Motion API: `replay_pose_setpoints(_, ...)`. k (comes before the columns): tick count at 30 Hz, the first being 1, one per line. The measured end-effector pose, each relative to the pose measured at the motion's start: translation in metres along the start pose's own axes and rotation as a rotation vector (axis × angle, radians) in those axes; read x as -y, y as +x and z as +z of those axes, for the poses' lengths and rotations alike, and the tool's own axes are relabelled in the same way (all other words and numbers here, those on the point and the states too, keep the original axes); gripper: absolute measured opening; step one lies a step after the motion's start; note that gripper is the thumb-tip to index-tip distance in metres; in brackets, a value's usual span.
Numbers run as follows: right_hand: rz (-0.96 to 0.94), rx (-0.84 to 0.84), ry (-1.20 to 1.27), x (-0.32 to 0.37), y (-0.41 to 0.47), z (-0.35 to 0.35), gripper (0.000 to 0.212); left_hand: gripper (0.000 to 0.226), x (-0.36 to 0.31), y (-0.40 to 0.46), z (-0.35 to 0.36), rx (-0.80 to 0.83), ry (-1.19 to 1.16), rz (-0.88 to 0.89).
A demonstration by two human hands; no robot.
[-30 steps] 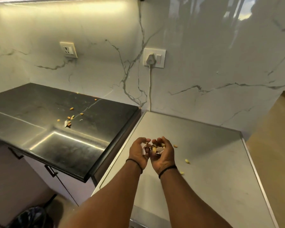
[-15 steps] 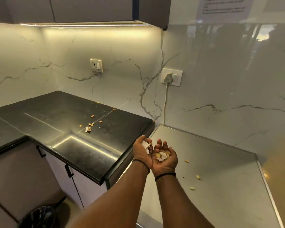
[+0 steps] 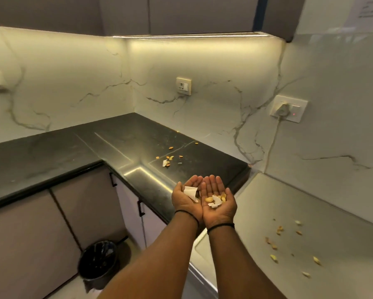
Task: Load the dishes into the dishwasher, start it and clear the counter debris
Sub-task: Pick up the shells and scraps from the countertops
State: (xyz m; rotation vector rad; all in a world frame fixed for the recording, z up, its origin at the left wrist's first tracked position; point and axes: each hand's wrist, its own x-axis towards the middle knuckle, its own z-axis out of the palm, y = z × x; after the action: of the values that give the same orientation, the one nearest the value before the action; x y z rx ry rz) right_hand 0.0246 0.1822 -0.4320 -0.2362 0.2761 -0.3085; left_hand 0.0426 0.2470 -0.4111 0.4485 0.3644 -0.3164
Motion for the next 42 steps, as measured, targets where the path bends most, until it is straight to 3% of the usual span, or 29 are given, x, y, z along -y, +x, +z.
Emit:
replay_pose_setpoints(8,0.311,-0.029,0.033,-0.14,-0.004,0.031,0.028,0.039,-0.133,-0.001,-0.07,-0.221,-0.056,0.181)
replay_pose_setpoints(13,0.546,0.004,0.006,-0.247,-0.024,0.021,0.036,0.039,-0.226,-0.015,-0.156,-0.377,-0.045,0.259)
replay_pose_setpoints(17,0.639,-0.095,-0.093,-0.319,-0.038,0.001,0.04,0.04,-0.286,-0.024,-0.238,-0.484,-0.103,0.319)
replay_pose_setpoints(29,0.693,-0.476,-0.367,-0.451,-0.013,-0.114,0.029,0.036,-0.308,0.041,-0.401,-0.724,-0.045,0.156)
replay_pose_setpoints(38,0.759,-0.579,-0.615,-0.553,0.103,-0.239,0.027,0.03,-0.302,0.193,-0.534,-0.824,-0.099,0.081)
replay_pose_setpoints(42,0.762,-0.537,-0.634,-0.598,0.154,-0.272,0.026,0.032,-0.306,0.256,-0.574,-0.832,-0.035,0.072)
